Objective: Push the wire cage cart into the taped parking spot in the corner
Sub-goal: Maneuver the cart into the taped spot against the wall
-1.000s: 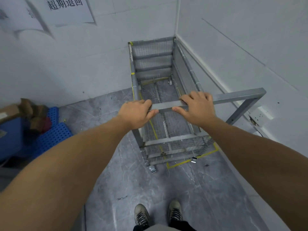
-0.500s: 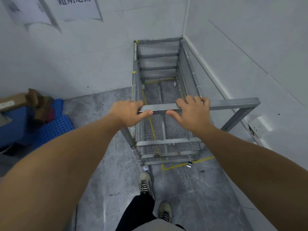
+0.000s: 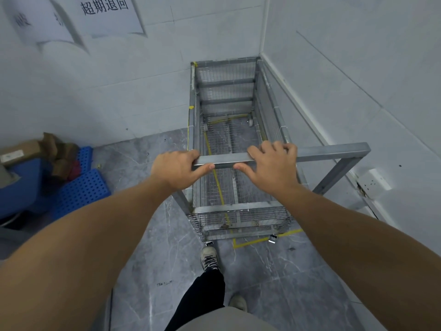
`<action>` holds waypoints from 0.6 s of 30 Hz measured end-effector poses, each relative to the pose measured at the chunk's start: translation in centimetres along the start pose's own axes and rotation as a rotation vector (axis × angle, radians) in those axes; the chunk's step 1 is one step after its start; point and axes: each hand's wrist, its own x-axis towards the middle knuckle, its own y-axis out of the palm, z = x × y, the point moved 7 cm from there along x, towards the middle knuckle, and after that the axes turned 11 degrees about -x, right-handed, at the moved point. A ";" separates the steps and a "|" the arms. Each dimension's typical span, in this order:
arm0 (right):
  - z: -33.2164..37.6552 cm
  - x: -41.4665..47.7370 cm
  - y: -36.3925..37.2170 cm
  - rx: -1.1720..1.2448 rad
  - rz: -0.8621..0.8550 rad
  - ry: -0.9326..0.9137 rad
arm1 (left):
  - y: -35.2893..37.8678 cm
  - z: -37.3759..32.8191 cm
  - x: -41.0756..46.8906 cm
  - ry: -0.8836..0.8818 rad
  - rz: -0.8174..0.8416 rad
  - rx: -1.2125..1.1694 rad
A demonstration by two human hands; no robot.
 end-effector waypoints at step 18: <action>0.1 0.0 0.0 0.037 0.033 0.009 | 0.2 0.0 -0.2 -0.032 0.008 -0.011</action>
